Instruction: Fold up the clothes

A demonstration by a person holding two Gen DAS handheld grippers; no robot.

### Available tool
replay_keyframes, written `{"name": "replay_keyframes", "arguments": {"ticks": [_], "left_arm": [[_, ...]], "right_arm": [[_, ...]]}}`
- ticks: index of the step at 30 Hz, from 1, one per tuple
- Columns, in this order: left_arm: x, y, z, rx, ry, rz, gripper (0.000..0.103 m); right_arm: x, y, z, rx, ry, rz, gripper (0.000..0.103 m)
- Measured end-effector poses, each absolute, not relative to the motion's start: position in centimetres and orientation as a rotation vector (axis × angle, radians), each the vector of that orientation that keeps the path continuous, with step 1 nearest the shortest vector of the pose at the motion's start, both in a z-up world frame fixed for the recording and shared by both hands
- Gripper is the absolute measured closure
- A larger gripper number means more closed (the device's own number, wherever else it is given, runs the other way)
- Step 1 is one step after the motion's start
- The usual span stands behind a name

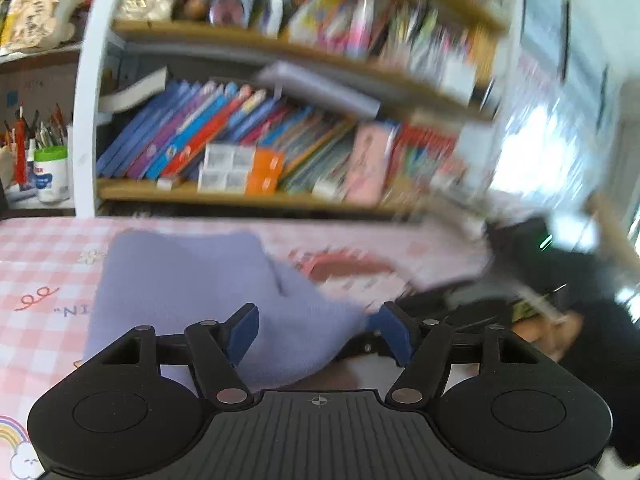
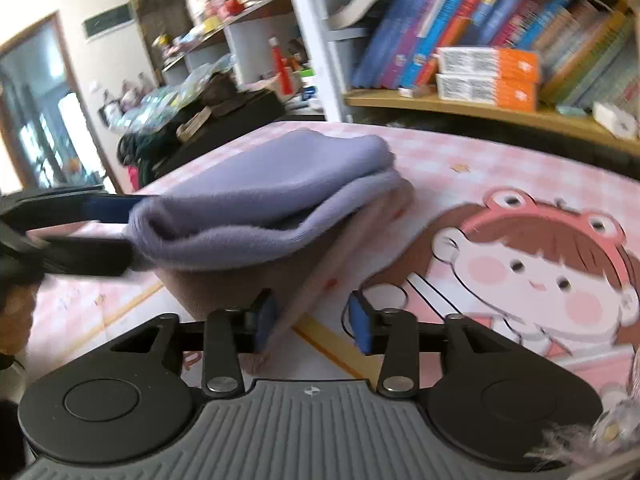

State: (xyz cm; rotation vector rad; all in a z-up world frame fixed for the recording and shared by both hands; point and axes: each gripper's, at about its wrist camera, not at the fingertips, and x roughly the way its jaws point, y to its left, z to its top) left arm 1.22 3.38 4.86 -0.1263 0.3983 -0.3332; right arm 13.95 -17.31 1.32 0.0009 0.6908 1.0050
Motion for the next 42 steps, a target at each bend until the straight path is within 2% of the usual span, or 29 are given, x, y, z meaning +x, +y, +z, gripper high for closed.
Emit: {"name": "replay_keyframes", "arguments": {"ticks": [2, 3, 4, 7, 10, 17, 20, 21, 22, 25, 27, 29, 30, 32, 33, 34, 35, 37, 38, 39, 40, 42], "left_arm": [[0.1, 5.5, 5.6, -0.168, 0.348, -0.341, 0.035], [-0.1, 6.4, 5.7, -0.180, 0.339, -0.328, 0.035], [0.1, 7.2, 5.6, -0.190, 0.340, -0.315, 0.036], [1.2, 8.7, 4.2, -0.210, 0.389, -0.275, 0.040], [1.6, 8.7, 3.2, -0.169, 0.420, -0.309, 0.042], [2.0, 8.9, 1.5, -0.110, 0.465, -0.399, 0.041], [2.4, 9.3, 0.7, -0.134, 0.482, -0.426, 0.041], [2.4, 9.5, 0.7, -0.149, 0.484, -0.432, 0.041], [2.5, 9.6, 0.6, -0.165, 0.486, -0.438, 0.041], [2.6, 10.0, 0.6, -0.189, 0.483, -0.450, 0.039], [2.7, 10.0, 0.5, -0.195, 0.484, -0.450, 0.038], [3.0, 10.1, 0.3, -0.194, 0.491, -0.454, 0.038], [3.0, 10.1, 0.4, -0.194, 0.489, -0.457, 0.037], [2.9, 10.3, 0.7, -0.193, 0.481, -0.459, 0.037], [2.7, 10.8, 1.1, -0.193, 0.464, -0.446, 0.037], [2.5, 11.4, 1.4, -0.193, 0.447, -0.432, 0.037], [2.4, 11.9, 1.8, -0.192, 0.431, -0.418, 0.037], [2.1, 13.0, 2.5, -0.192, 0.397, -0.391, 0.038], [2.0, 13.4, 2.8, -0.193, 0.384, -0.378, 0.038], [2.5, 13.6, 2.9, -0.199, 0.395, -0.369, 0.039], [3.0, 13.5, 2.9, -0.192, 0.408, -0.365, 0.039], [3.9, 12.7, 2.6, -0.153, 0.437, -0.357, 0.039]], "right_arm": [[13.8, -18.7, 1.7, 0.082, 0.713, 0.995, 0.051], [13.7, -19.4, 2.0, 0.142, 0.725, 0.995, 0.044], [13.7, -20.2, 2.2, 0.225, 0.741, 1.001, 0.036], [14.1, -21.3, 2.4, 0.508, 0.815, 1.034, 0.023], [14.5, -20.0, 2.5, 0.632, 0.896, 1.032, 0.023], [15.7, -13.5, 3.2, 0.546, 0.975, 0.940, 0.025], [15.7, -10.8, 3.1, 0.409, 0.953, 0.879, 0.034], [15.2, -10.1, 3.7, 0.326, 0.896, 0.865, 0.052], [14.6, -9.3, 4.2, 0.243, 0.840, 0.851, 0.081], [11.0, -8.0, 5.9, -0.006, 0.561, 0.904, 0.086], [9.5, -7.9, 5.9, -0.069, 0.458, 0.933, 0.087], [11.3, -8.0, 4.4, -0.029, 0.596, 0.854, 0.087], [12.5, -8.5, 3.5, 0.039, 0.669, 0.830, 0.082], [14.4, -9.9, 2.2, 0.195, 0.782, 0.810, 0.082], [14.7, -10.4, 2.3, 0.228, 0.798, 0.808, 0.080], [14.6, -10.7, 2.5, 0.230, 0.796, 0.801, 0.072], [14.5, -10.9, 2.8, 0.227, 0.791, 0.793, 0.069], [14.4, -11.2, 3.1, 0.217, 0.794, 0.782, 0.067], [14.3, -11.1, 3.1, 0.212, 0.795, 0.780, 0.068], [14.3, -11.0, 3.1, 0.206, 0.796, 0.779, 0.075], [13.9, -10.8, 3.0, 0.187, 0.789, 0.786, 0.086], [12.7, -9.4, 3.1, 0.069, 0.725, 0.777, 0.088]]}}
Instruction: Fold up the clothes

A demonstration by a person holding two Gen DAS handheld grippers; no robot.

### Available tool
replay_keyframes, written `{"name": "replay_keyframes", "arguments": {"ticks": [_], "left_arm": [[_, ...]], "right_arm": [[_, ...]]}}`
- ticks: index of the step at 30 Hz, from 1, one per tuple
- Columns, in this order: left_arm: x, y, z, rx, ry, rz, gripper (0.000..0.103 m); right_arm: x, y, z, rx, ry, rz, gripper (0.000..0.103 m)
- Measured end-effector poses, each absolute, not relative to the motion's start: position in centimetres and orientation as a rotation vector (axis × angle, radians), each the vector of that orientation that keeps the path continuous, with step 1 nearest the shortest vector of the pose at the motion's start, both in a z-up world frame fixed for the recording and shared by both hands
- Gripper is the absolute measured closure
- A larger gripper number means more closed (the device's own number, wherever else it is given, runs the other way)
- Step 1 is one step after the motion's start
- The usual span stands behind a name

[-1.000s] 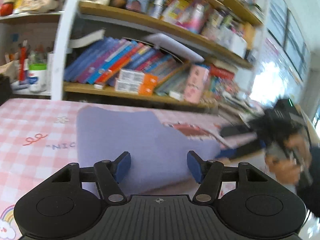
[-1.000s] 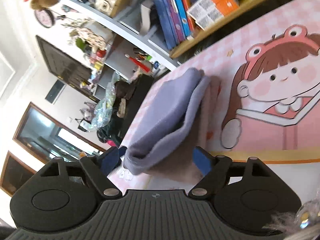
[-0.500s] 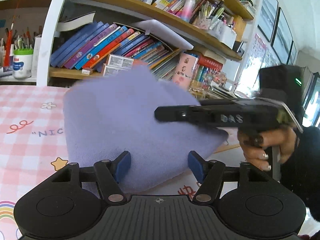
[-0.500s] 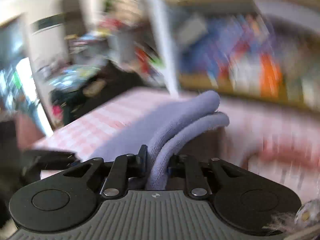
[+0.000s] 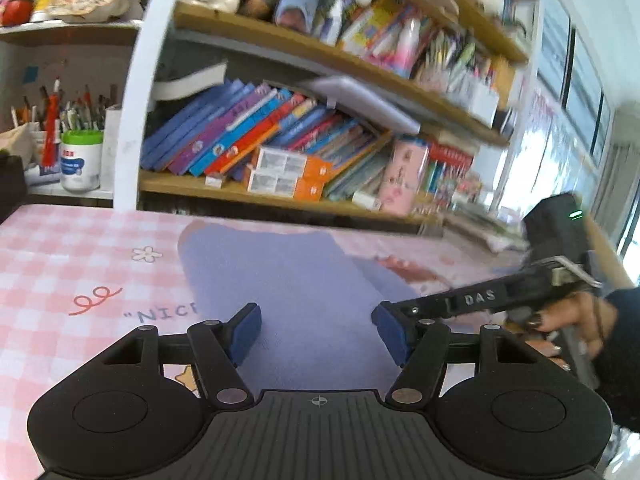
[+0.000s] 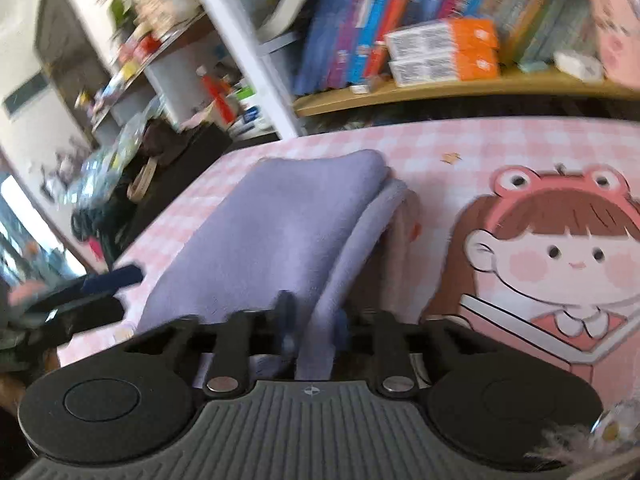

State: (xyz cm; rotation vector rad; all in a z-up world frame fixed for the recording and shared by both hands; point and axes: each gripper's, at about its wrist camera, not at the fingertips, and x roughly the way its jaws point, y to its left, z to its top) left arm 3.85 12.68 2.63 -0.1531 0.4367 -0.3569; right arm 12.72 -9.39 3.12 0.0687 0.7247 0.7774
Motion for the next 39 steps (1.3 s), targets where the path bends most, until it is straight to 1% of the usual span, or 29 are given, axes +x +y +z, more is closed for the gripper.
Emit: {"name": "replay_keyframes", "arguments": {"ticks": [3, 5, 8, 10, 11, 12, 13, 14, 15, 16, 18, 20, 23, 25, 26, 27, 28, 29, 30, 31, 33, 34, 36, 39], "left_arm": [[4.6, 11.9, 2.1, -0.089, 0.460, -0.329, 0.038], [4.7, 12.0, 1.9, -0.093, 0.471, -0.322, 0.038], [4.7, 12.4, 2.1, -0.103, 0.464, -0.327, 0.037], [4.6, 13.0, 2.7, -0.102, 0.445, -0.318, 0.036], [4.5, 13.7, 2.9, -0.104, 0.434, -0.289, 0.034], [4.6, 14.4, 2.9, -0.123, 0.442, -0.264, 0.031], [4.8, 15.2, 2.9, -0.142, 0.450, -0.239, 0.030], [5.0, 16.0, 2.9, -0.163, 0.461, -0.218, 0.026], [5.4, 16.6, 2.6, -0.200, 0.488, -0.218, 0.022], [5.9, 17.2, 2.1, -0.244, 0.519, -0.229, 0.021], [7.1, 18.1, 0.9, -0.347, 0.579, -0.259, 0.021], [8.2, 18.8, -0.2, -0.441, 0.628, -0.283, 0.019], [9.6, 19.2, -1.3, -0.530, 0.667, -0.310, 0.020], [10.3, 19.2, -1.8, -0.563, 0.677, -0.323, 0.021], [10.6, 19.1, -1.9, -0.575, 0.680, -0.329, 0.023], [10.8, 19.0, -2.0, -0.591, 0.682, -0.339, 0.029], [11.0, 18.9, -2.2, -0.604, 0.684, -0.347, 0.034], [11.1, 18.6, -2.2, -0.601, 0.683, -0.343, 0.035], [11.3, 18.3, -2.2, -0.597, 0.682, -0.339, 0.039], [11.4, 17.9, -2.2, -0.590, 0.680, -0.335, 0.040], [10.9, 17.0, -1.6, -0.541, 0.671, -0.327, 0.048], [10.6, 16.6, -1.2, -0.517, 0.668, -0.329, 0.050], [10.0, 15.3, -0.6, -0.466, 0.666, -0.344, 0.052], [9.1, 13.0, 0.0, -0.420, 0.671, -0.385, 0.053]], "right_arm": [[9.0, -7.8, 4.6, -0.139, 0.503, 0.782, 0.090], [7.7, -7.7, 5.1, -0.177, 0.420, 0.791, 0.090], [10.3, -7.6, 2.9, -0.151, 0.609, 0.743, 0.088], [11.5, -8.5, 2.5, -0.049, 0.654, 0.742, 0.085], [11.7, -8.9, 2.7, -0.025, 0.662, 0.736, 0.081], [11.7, -9.3, 2.9, -0.009, 0.660, 0.718, 0.069], [11.7, -9.8, 3.2, 0.009, 0.655, 0.697, 0.060], [11.9, -10.3, 3.4, 0.039, 0.668, 0.689, 0.057], [12.1, -10.8, 3.4, 0.073, 0.686, 0.686, 0.053], [12.5, -11.4, 3.5, 0.115, 0.712, 0.678, 0.046], [13.4, -12.1, 3.2, 0.193, 0.776, 0.669, 0.040], [14.3, -12.3, 2.5, 0.261, 0.852, 0.680, 0.039], [15.4, -11.8, 1.6, 0.336, 0.929, 0.693, 0.038], [15.9, -11.7, 1.4, 0.369, 0.938, 0.701, 0.041], [16.2, -11.6, 1.4, 0.382, 0.944, 0.704, 0.043], [16.4, -11.5, 1.3, 0.393, 0.952, 0.710, 0.051], [16.5, -11.4, 1.2, 0.401, 0.955, 0.716, 0.054], [16.6, -11.3, 1.1, 0.407, 0.955, 0.722, 0.055], [16.6, -11.2, 1.1, 0.405, 0.952, 0.725, 0.060], [16.6, -11.1, 1.1, 0.400, 0.946, 0.728, 0.064], [16.1, -11.3, 1.4, 0.387, 0.915, 0.738, 0.071], [15.6, -11.4, 1.7, 0.362, 0.891, 0.740, 0.074], [14.2, -11.8, 2.6, 0.288, 0.829, 0.740, 0.076], [12.0, -13.2, 3.8, 0.201, 0.763, 0.735, 0.076]]}}
